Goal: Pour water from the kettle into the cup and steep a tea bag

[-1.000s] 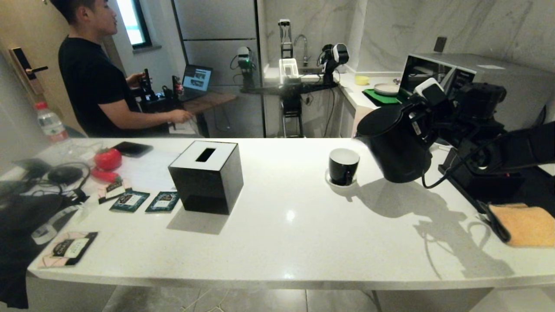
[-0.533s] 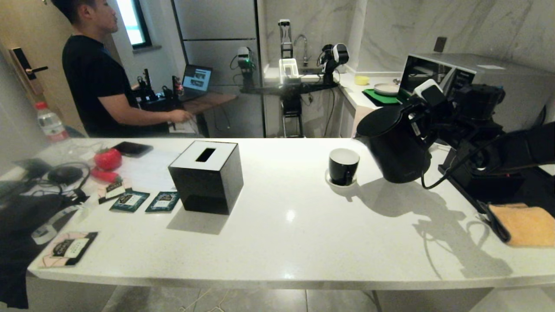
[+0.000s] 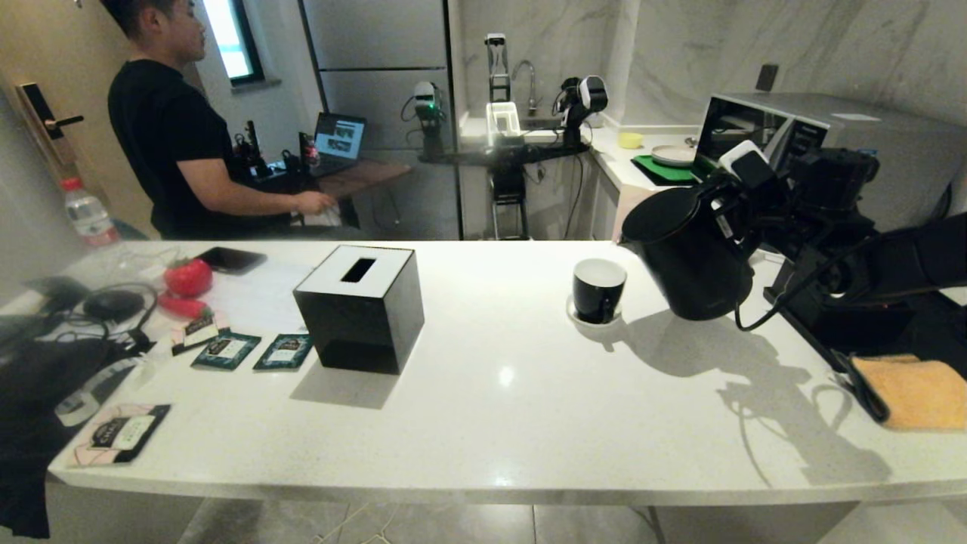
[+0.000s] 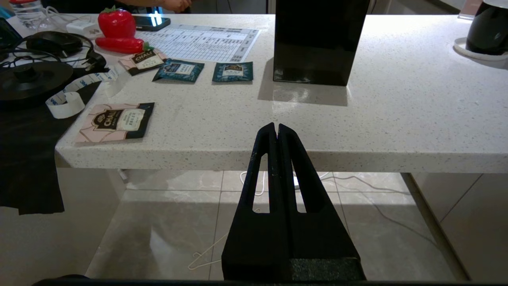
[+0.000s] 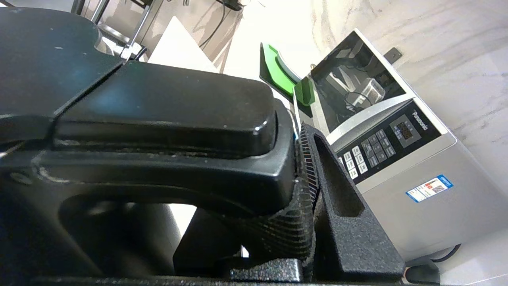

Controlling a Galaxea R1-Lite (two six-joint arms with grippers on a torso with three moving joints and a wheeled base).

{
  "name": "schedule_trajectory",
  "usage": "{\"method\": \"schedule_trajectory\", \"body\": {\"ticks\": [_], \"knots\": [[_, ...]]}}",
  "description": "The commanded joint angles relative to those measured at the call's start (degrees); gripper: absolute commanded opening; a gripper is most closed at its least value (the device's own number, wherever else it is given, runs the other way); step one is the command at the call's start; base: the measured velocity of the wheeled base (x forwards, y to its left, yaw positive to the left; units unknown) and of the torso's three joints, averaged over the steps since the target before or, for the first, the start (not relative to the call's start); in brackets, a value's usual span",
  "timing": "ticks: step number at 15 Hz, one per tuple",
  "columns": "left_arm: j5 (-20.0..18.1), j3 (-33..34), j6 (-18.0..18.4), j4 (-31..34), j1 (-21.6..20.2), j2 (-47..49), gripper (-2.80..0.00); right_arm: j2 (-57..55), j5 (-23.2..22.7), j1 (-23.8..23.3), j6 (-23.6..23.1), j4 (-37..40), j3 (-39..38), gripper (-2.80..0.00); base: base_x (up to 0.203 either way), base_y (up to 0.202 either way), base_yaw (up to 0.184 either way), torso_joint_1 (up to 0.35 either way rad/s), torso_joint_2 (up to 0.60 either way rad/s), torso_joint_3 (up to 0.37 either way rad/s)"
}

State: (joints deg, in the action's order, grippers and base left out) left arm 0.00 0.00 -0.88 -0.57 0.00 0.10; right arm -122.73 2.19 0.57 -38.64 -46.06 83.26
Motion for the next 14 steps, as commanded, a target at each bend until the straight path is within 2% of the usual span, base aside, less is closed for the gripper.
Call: {"method": "schedule_trajectory", "body": {"ticks": [1, 14], "knots": [[0.0, 0.0, 0.0, 0.0, 0.0, 0.0, -2.8, 0.0, 0.0, 0.0, -0.5, -0.4, 0.1, -2.8, 0.0, 0.0, 0.0, 0.0, 0.0, 0.0], [0.0, 0.0, 0.0, 0.0, 0.0, 0.0, -2.8, -0.7, 0.2, 0.0, -6.5, -1.8, 0.4, -2.8, 0.0, 0.0, 0.0, 0.0, 0.0, 0.0]]}}
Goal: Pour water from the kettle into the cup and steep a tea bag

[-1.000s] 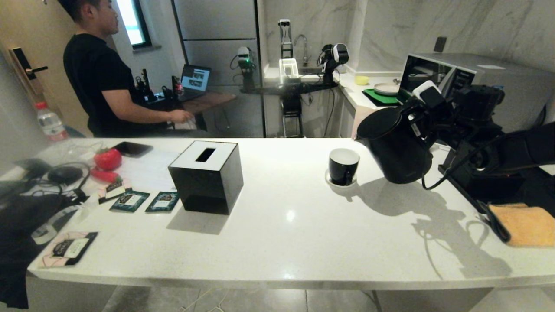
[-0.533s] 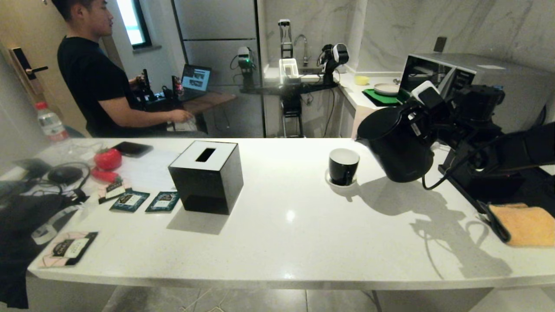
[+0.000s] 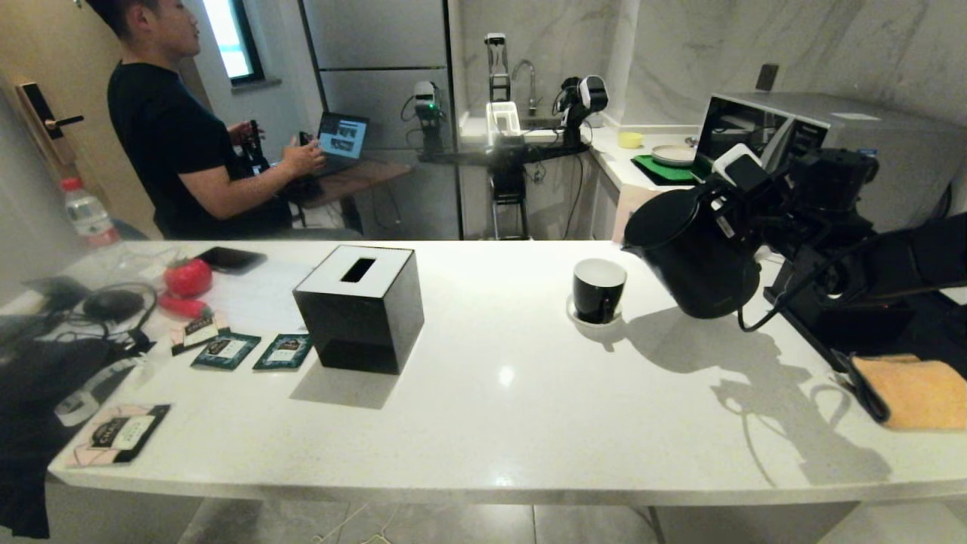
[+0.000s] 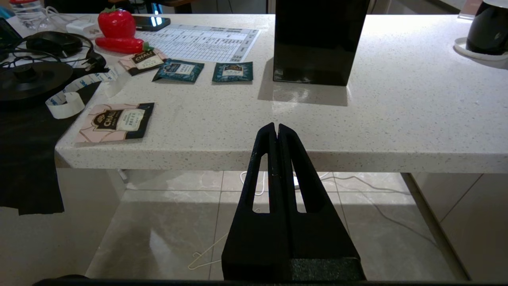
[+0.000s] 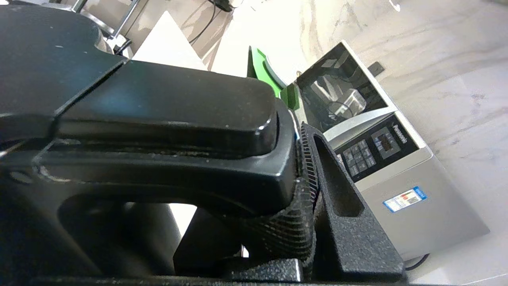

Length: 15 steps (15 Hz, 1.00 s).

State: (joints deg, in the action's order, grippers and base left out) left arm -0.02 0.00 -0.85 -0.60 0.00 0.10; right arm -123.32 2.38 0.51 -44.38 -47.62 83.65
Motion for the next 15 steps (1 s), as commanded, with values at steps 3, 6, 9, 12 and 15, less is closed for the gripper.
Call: {"method": "schedule_trajectory", "body": {"ticks": [3, 6, 9, 12, 15], "knots": [[0.0, 0.0, 0.0, 0.0, 0.0, 0.0, -2.8, -0.3, 0.0, 0.3, -1.4, 0.0, 1.4, -2.8, 0.0, 0.0, 0.0, 0.0, 0.0, 0.0], [0.0, 0.0, 0.0, 0.0, 0.0, 0.0, -2.8, -0.6, -0.3, 0.5, -2.5, -0.1, 1.5, -2.8, 0.0, 0.0, 0.0, 0.0, 0.0, 0.0], [0.0, 0.0, 0.0, 0.0, 0.0, 0.0, -2.8, -0.7, -0.3, 0.9, -4.0, -0.2, 1.5, -2.8, 0.0, 0.0, 0.0, 0.0, 0.0, 0.0], [0.0, 0.0, 0.0, 0.0, 0.0, 0.0, -2.8, -0.8, -0.3, 0.9, -5.1, -0.3, 1.5, -2.8, 0.0, 0.0, 0.0, 0.0, 0.0, 0.0], [0.0, 0.0, 0.0, 0.0, 0.0, 0.0, -2.8, -0.8, -0.4, 1.0, -6.3, -0.4, 1.6, -2.8, 0.0, 0.0, 0.0, 0.0, 0.0, 0.0]]}}
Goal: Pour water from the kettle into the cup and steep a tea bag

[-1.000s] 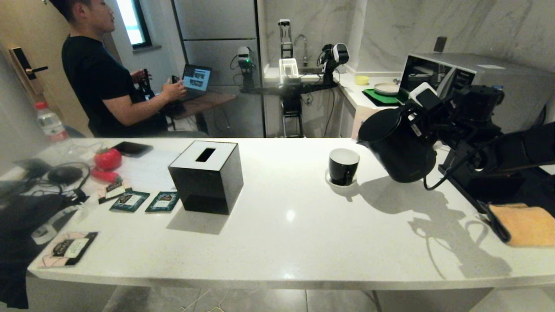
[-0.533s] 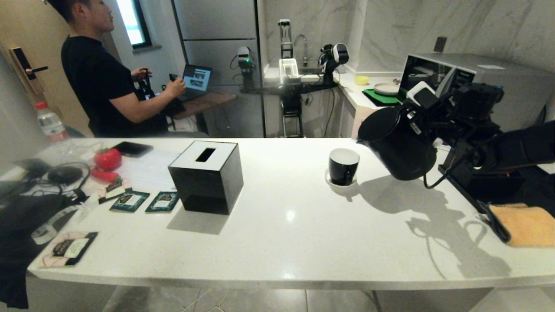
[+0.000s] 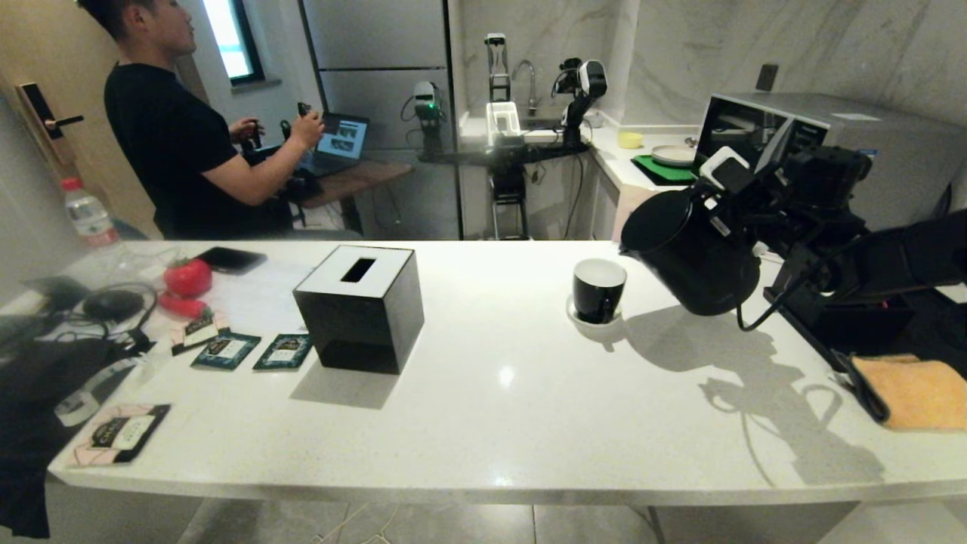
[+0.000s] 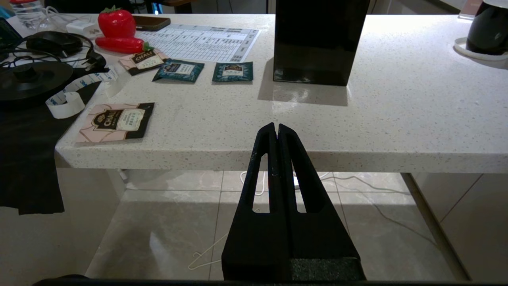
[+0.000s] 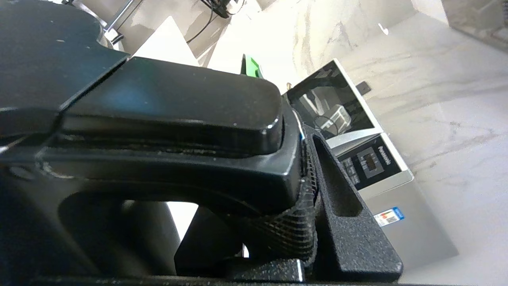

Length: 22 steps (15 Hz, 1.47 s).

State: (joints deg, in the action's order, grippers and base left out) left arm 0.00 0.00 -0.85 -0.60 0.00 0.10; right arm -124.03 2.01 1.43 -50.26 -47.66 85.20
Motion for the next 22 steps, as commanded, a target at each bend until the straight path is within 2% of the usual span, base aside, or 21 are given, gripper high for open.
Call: {"method": "schedule_trajectory", "body": {"ticks": [1, 5, 22], "knots": [[0.0, 0.0, 0.0, 0.0, 0.0, 0.0, -2.8, -0.1, 0.1, 0.0, -0.5, -0.3, 0.0, -2.8, 0.0, 0.0, 0.0, 0.0, 0.0, 0.0], [0.0, 0.0, 0.0, 0.0, 0.0, 0.0, -2.8, -0.1, 0.0, 0.1, -3.1, -0.3, 0.0, -2.8, 0.0, 0.0, 0.0, 0.0, 0.0, 0.0], [0.0, 0.0, 0.0, 0.0, 0.0, 0.0, -2.8, -0.5, -0.7, 2.0, -7.3, -0.3, 0.1, -2.8, 0.0, 0.0, 0.0, 0.0, 0.0, 0.0]]}}
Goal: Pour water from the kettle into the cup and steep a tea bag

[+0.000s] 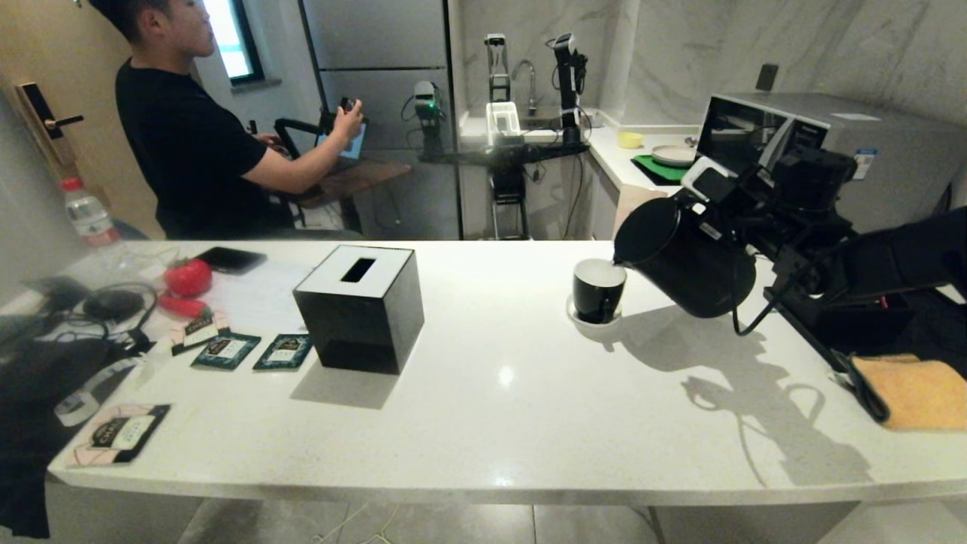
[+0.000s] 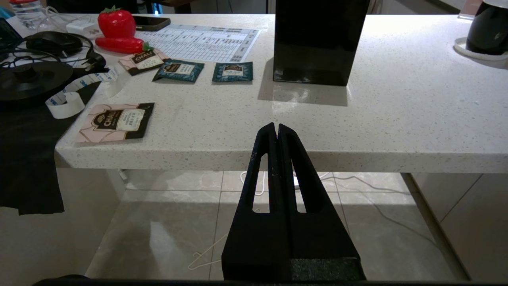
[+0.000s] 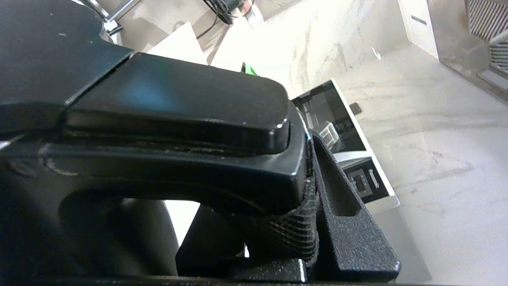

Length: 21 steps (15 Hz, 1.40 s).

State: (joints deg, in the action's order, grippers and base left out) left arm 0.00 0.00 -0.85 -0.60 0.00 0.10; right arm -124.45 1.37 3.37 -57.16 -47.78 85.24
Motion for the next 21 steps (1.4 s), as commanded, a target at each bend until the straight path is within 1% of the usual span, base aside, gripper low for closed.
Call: {"method": "schedule_trajectory", "body": {"ticks": [1, 13, 21], "knots": [[0.0, 0.0, 0.0, 0.0, 0.0, 0.0, -2.8, 0.0, -0.1, 0.1, -0.4, -0.2, 0.0, -2.8, 0.0, 0.0, 0.0, 0.0, 0.0, 0.0], [0.0, 0.0, 0.0, 0.0, 0.0, 0.0, -2.8, 0.3, -1.2, 0.2, -3.4, -0.1, -0.2, -2.8, 0.0, 0.0, 0.0, 0.0, 0.0, 0.0], [0.0, 0.0, 0.0, 0.0, 0.0, 0.0, -2.8, 0.2, -1.1, 0.1, -3.4, -0.1, -0.2, -2.8, 0.0, 0.0, 0.0, 0.0, 0.0, 0.0]]}}
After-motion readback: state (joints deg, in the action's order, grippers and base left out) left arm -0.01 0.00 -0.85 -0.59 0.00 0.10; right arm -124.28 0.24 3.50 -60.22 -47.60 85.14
